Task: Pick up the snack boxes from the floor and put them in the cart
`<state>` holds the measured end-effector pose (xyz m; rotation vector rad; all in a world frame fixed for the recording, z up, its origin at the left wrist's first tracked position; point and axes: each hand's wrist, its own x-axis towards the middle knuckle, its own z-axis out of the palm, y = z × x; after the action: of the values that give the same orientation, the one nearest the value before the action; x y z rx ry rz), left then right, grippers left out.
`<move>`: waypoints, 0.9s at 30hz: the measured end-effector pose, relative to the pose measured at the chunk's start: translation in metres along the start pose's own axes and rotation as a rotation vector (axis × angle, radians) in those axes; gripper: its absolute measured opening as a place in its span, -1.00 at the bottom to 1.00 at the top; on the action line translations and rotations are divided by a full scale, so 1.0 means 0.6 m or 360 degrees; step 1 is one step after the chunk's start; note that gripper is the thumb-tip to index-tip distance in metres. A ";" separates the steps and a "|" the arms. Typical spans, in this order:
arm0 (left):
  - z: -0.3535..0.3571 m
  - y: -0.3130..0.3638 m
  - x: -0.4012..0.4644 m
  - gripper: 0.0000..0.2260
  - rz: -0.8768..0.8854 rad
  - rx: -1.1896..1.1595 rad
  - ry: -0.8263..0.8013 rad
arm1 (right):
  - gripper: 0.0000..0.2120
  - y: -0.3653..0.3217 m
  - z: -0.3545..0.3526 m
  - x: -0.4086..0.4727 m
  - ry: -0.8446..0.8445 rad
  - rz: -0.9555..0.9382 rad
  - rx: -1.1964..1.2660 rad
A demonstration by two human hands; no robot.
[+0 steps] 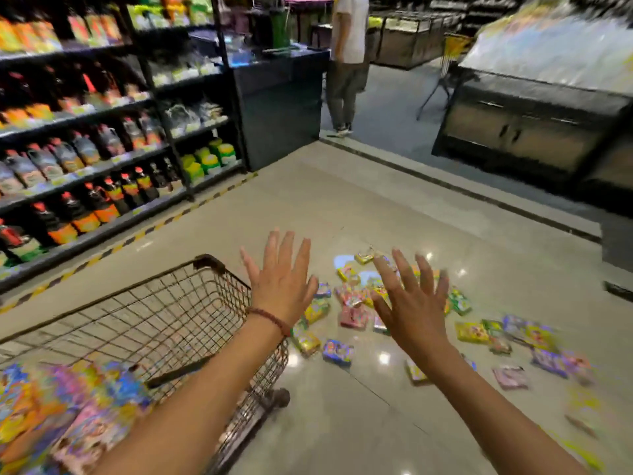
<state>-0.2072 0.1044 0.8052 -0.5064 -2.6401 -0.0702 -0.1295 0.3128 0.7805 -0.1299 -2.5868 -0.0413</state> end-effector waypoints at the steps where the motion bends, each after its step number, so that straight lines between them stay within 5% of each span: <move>1: 0.001 0.020 0.010 -0.41 0.0028 0.0007 0.0014 | -0.49 0.020 -0.001 -0.001 -0.0024 0.0007 -0.0018; 18: 0.186 0.095 0.209 -0.47 0.0047 0.0033 -0.0047 | -0.50 0.140 0.176 0.175 -0.0299 0.0014 -0.0069; 27: 0.406 0.054 0.305 -0.48 0.0010 0.0027 -0.0571 | -0.48 0.177 0.399 0.273 -0.0498 0.0018 -0.0010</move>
<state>-0.4499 0.2288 0.6654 -0.5665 -2.9848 0.0504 -0.3826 0.4457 0.6627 -0.1645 -2.8982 -0.0271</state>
